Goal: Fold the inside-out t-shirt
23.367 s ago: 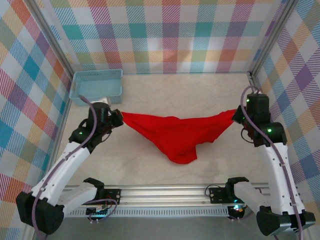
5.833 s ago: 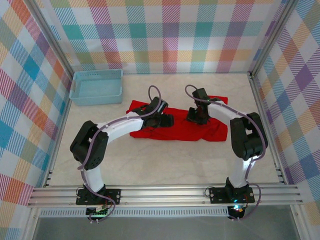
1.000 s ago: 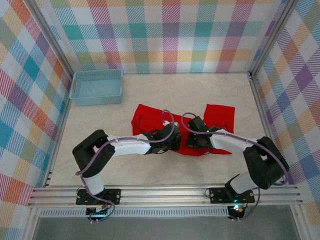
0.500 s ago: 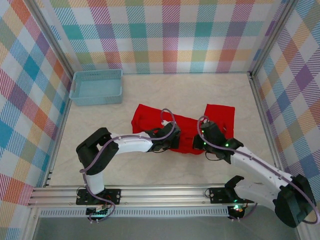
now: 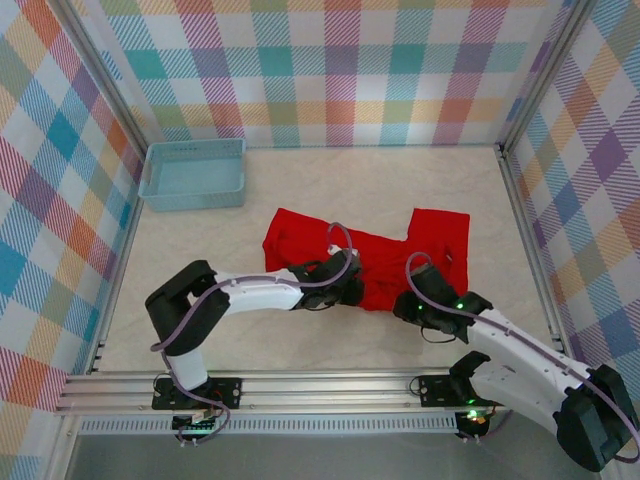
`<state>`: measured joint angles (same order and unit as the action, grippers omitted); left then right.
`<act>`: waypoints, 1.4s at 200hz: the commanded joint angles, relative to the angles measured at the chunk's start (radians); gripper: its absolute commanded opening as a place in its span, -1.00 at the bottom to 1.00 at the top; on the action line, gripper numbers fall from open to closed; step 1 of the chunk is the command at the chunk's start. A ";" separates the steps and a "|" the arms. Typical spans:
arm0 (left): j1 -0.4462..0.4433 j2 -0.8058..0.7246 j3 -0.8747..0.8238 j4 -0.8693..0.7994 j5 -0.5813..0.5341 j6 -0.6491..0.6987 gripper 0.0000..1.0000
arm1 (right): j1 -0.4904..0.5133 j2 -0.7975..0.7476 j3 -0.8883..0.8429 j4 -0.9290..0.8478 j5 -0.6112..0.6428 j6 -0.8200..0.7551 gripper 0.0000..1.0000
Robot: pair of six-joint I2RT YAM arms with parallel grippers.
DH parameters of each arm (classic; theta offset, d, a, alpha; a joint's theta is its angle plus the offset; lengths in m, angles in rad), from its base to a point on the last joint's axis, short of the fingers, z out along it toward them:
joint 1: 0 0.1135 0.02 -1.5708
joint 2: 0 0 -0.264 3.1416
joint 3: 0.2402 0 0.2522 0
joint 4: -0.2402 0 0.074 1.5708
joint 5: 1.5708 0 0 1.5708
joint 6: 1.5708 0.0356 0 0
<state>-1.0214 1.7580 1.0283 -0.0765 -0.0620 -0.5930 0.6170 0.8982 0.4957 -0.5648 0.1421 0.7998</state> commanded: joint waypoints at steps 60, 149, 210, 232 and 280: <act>-0.032 -0.091 -0.050 0.079 -0.033 -0.040 -0.24 | 0.003 0.321 0.275 -0.012 0.014 -0.155 -0.13; -0.079 -0.198 -0.111 0.069 -0.194 -0.053 -0.08 | 0.003 0.479 0.285 0.069 0.009 -0.188 -0.60; -0.127 -0.198 -0.051 0.049 -0.194 -0.038 0.11 | 0.003 0.234 0.241 0.037 -0.027 -0.203 -1.00; -0.125 -0.144 -0.027 0.075 -0.155 -0.051 0.14 | 0.003 0.113 0.170 0.063 -0.048 -0.144 -1.00; -0.092 -0.012 0.036 0.139 -0.066 -0.076 0.11 | 0.003 -0.100 -0.067 0.222 -0.097 0.019 -1.00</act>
<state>-1.1347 1.7035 1.0206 -0.0040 -0.1936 -0.6418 0.6167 0.8593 0.5102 -0.4294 0.0841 0.7124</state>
